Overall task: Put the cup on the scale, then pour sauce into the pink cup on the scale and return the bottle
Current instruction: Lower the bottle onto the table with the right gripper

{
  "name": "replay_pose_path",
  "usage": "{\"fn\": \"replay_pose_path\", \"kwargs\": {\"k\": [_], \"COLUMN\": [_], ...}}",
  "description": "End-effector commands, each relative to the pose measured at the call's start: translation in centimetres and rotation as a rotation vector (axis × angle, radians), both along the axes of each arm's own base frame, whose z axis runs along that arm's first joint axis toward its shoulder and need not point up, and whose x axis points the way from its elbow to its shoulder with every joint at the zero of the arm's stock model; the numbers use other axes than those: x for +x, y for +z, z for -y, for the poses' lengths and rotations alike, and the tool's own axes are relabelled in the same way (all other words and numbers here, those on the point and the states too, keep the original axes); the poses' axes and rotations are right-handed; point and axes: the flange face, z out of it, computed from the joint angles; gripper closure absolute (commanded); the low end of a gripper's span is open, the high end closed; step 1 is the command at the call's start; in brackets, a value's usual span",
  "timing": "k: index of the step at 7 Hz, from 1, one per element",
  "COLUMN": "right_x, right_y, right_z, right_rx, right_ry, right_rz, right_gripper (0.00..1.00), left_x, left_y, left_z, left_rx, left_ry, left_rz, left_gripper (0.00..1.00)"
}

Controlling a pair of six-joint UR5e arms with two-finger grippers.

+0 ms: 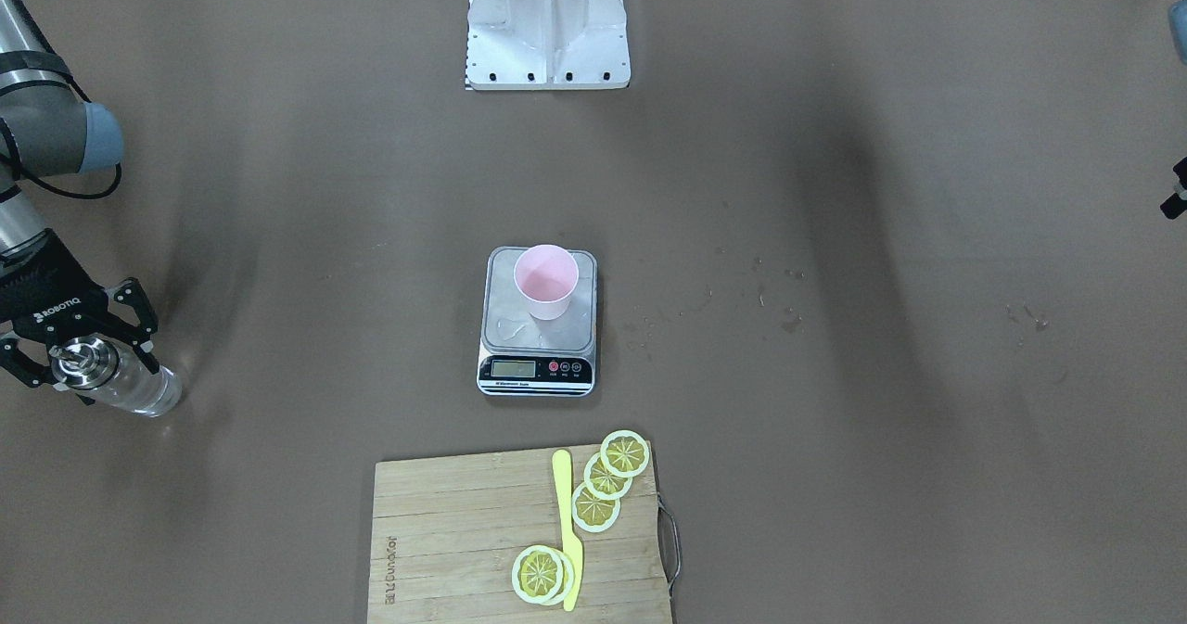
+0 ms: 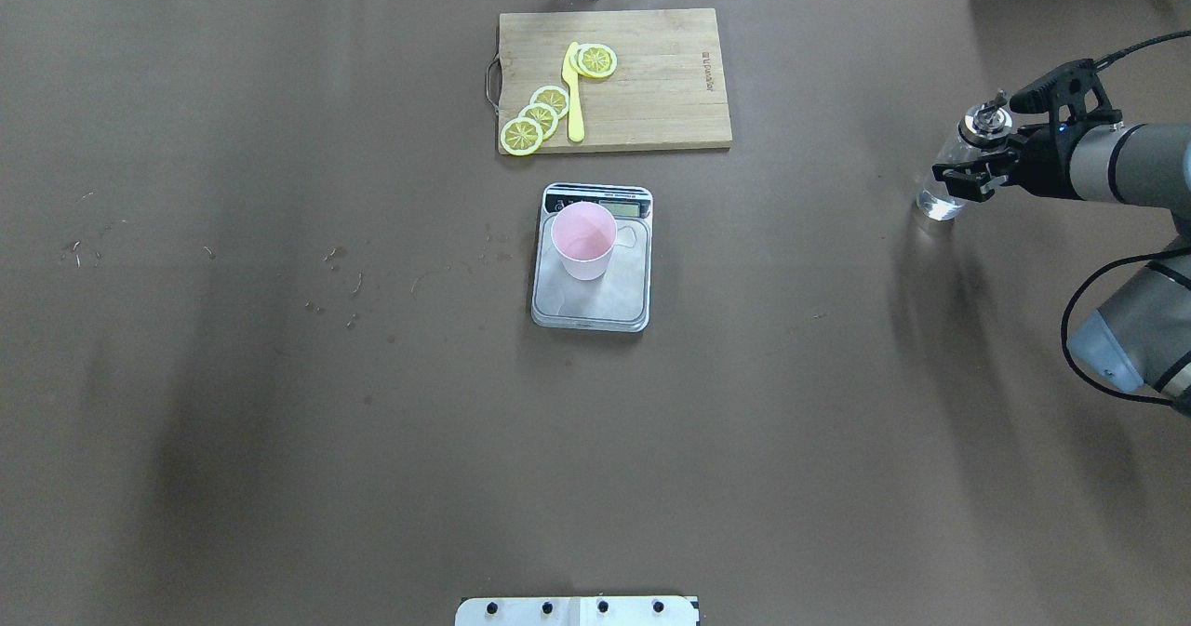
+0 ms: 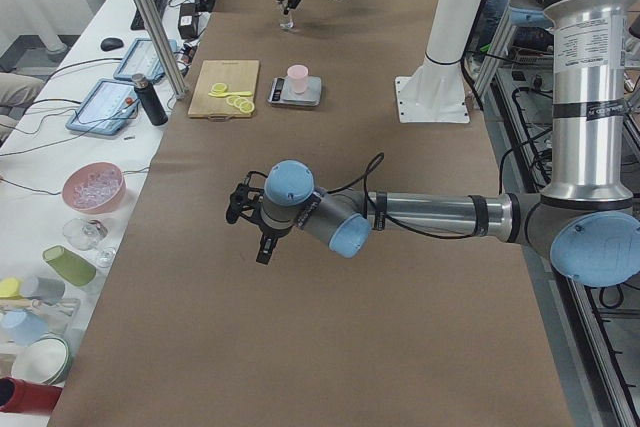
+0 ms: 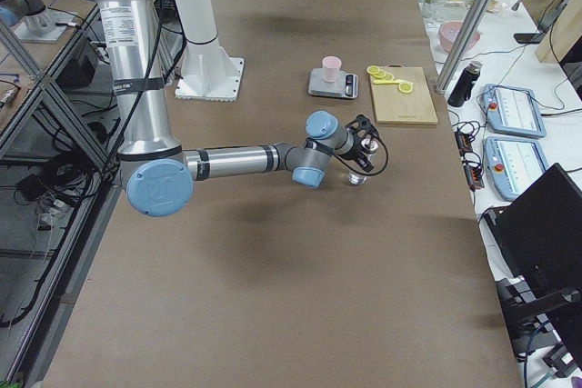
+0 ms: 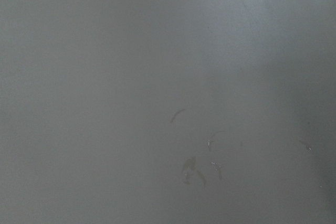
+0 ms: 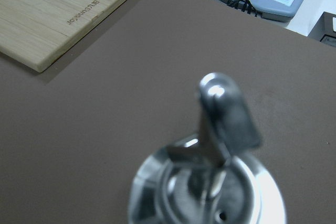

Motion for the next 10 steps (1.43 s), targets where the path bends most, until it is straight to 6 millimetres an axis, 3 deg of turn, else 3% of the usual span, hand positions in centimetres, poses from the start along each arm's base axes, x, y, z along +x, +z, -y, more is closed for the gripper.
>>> {"fn": "replay_pose_path", "kwargs": {"k": [1,2,3,4,10], "right_x": [0.0,0.0,-0.1,-0.1,0.9], "right_y": [-0.1,-0.1,-0.2,-0.2,1.4], "right_z": [0.1,0.1,0.2,0.2,-1.1], "right_rx": [-0.005,-0.005,-0.004,-0.003,-0.019], "right_ry": [0.006,0.006,0.009,0.009,0.004], "right_rz": [0.005,0.005,0.006,0.007,-0.012], "right_gripper": [0.5,0.28,0.24,0.01,0.0], "left_x": [0.0,0.1,0.1,0.0,0.1], "left_y": [0.0,-0.1,-0.1,-0.1,-0.1], "left_z": [0.0,0.1,0.1,0.1,0.1], "left_rx": [0.0,0.001,0.001,0.001,0.003], "left_ry": [0.0,0.002,0.002,0.0,0.002], "left_rz": [0.0,0.0,0.0,0.0,0.0], "left_gripper": [0.03,0.03,0.03,0.03,0.03]}}
